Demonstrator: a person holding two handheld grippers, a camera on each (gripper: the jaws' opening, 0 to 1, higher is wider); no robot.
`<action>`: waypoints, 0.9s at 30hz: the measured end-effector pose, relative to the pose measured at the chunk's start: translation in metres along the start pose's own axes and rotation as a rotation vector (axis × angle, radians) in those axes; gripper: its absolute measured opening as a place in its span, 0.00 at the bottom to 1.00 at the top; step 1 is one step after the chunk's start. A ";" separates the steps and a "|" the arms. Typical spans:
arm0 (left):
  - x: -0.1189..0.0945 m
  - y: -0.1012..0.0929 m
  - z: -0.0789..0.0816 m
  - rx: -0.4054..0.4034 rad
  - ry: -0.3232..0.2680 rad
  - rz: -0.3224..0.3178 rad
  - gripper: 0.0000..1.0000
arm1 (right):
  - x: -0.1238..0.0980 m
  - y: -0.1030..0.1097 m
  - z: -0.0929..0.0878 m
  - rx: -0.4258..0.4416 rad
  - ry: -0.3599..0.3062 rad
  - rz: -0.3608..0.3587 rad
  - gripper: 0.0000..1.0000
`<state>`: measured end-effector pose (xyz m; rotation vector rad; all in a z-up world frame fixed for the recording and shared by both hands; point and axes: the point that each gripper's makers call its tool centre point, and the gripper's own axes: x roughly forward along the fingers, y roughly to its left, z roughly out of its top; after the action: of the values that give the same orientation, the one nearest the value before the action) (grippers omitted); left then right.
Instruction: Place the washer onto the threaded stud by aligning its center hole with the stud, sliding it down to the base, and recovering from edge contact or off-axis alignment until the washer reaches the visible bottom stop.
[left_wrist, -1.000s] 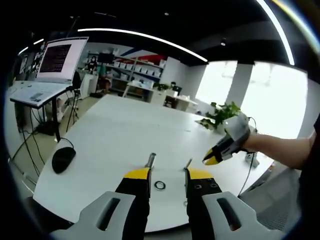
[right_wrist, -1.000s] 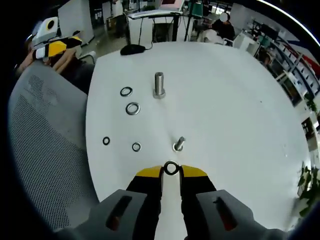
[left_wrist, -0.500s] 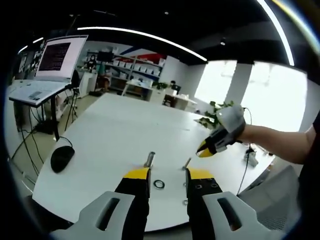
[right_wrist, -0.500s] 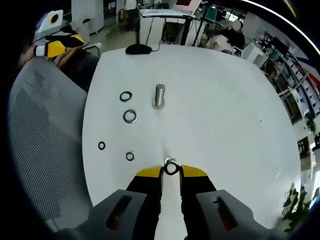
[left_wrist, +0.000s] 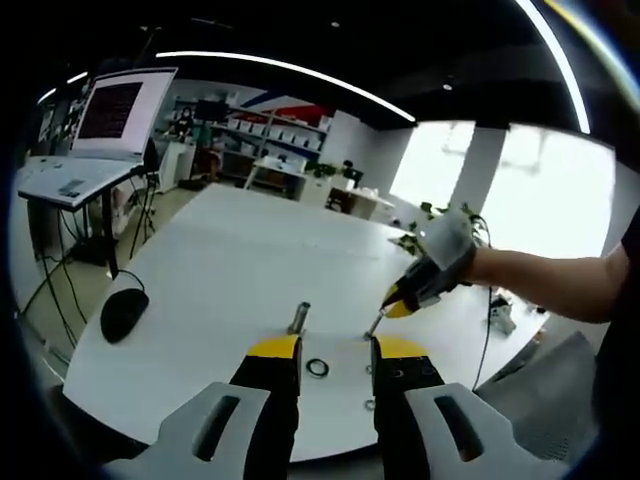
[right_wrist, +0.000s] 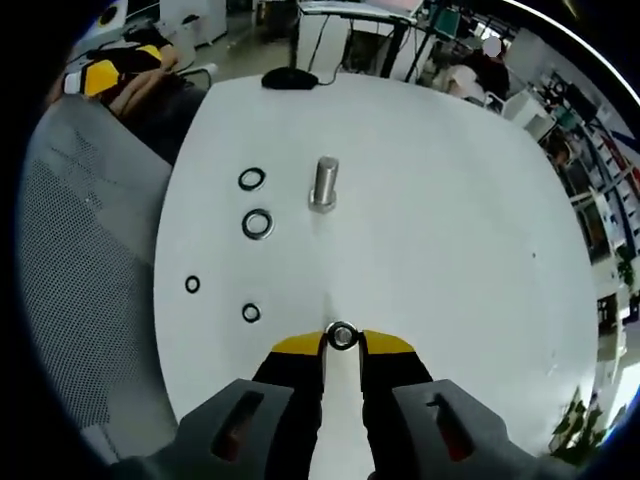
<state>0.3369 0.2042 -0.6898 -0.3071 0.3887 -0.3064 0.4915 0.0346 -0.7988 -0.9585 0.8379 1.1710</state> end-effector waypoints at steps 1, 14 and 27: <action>0.000 0.000 0.000 -0.002 0.000 0.000 0.25 | 0.001 0.000 -0.001 0.000 0.004 0.002 0.15; 0.001 0.001 -0.002 -0.008 0.015 0.003 0.25 | 0.010 0.000 -0.004 0.000 0.020 0.024 0.15; 0.002 0.002 -0.003 -0.011 0.023 0.007 0.24 | 0.027 0.004 -0.012 0.003 0.055 0.045 0.15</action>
<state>0.3379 0.2048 -0.6938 -0.3129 0.4144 -0.3016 0.4928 0.0339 -0.8282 -0.9772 0.9086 1.1859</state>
